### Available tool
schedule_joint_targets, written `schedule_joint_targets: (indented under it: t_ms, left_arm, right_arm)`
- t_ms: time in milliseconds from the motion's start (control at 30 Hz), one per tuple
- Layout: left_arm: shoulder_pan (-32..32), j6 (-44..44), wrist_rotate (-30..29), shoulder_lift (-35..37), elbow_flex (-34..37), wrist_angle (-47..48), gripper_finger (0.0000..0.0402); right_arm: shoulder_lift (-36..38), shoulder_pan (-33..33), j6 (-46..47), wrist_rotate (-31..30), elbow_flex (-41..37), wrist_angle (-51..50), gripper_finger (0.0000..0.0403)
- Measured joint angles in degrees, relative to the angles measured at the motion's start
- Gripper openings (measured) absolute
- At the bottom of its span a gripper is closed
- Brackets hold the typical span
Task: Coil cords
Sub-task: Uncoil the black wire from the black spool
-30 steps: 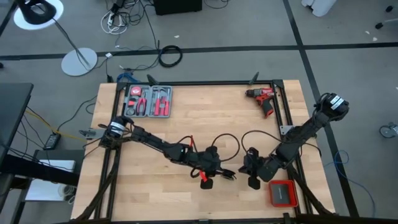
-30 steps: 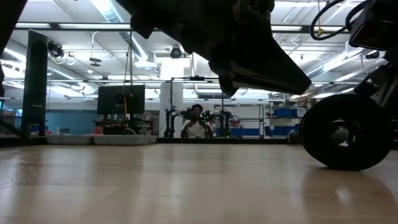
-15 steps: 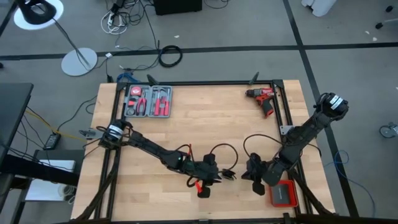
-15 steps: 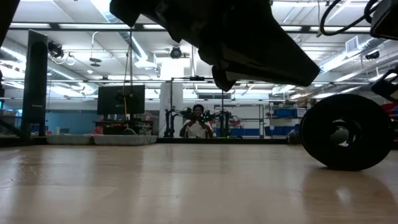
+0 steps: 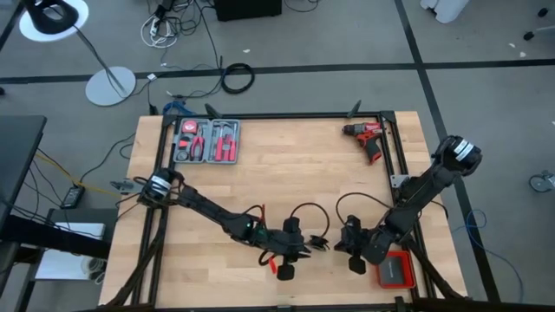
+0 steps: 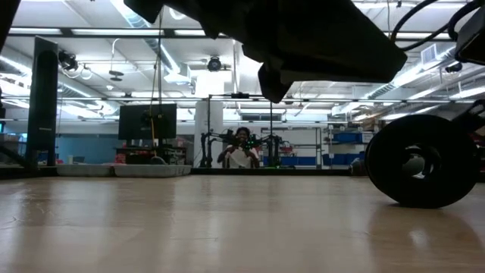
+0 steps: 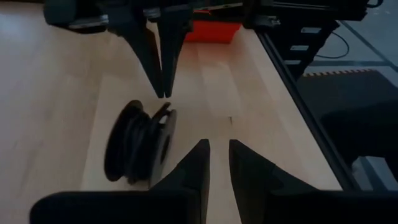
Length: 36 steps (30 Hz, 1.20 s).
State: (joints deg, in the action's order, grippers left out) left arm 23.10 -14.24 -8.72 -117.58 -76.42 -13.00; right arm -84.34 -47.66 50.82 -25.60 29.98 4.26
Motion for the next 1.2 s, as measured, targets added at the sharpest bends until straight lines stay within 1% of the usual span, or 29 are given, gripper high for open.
schedule_joint_targets:
  t_ms: [167,300,400,600,733,967,1200]
  left_arm:
    - [0.66,-1.07,-0.66,-2.88,-0.20,-0.84,0.0063]
    - [0.61,-1.32,-1.80,-4.29,-0.22,0.08,0.0063]
    - [0.23,-1.04,-3.49,-4.68,-0.28,-0.47,0.0063]
    - [-0.66,1.98,-3.84,-4.74,-0.28,1.38,0.0063]
    - [-1.09,1.99,-3.82,-4.74,-0.28,4.94,0.0063]
    - [-2.08,0.63,-3.74,-4.74,-0.28,6.76,0.0064]
    - [-2.22,0.78,-4.12,-4.74,-0.28,6.73,0.0091]
  right_arm:
    - [-3.92,0.11,-0.05,-0.16,0.00,3.24,0.0025]
    - [-5.67,0.47,-0.05,-0.23,-0.02,3.70,0.0025]
    - [-5.68,0.87,-0.07,-0.27,0.00,4.12,0.0025]
    - [-5.48,2.02,-2.21,-0.51,0.00,4.02,0.0025]
    - [-5.50,2.41,-3.01,-0.47,0.00,3.69,0.0025]
    - [-5.50,2.66,-5.76,-0.28,0.00,3.67,0.0025]
    - [-5.50,3.79,-7.30,0.01,0.00,3.64,0.0025]
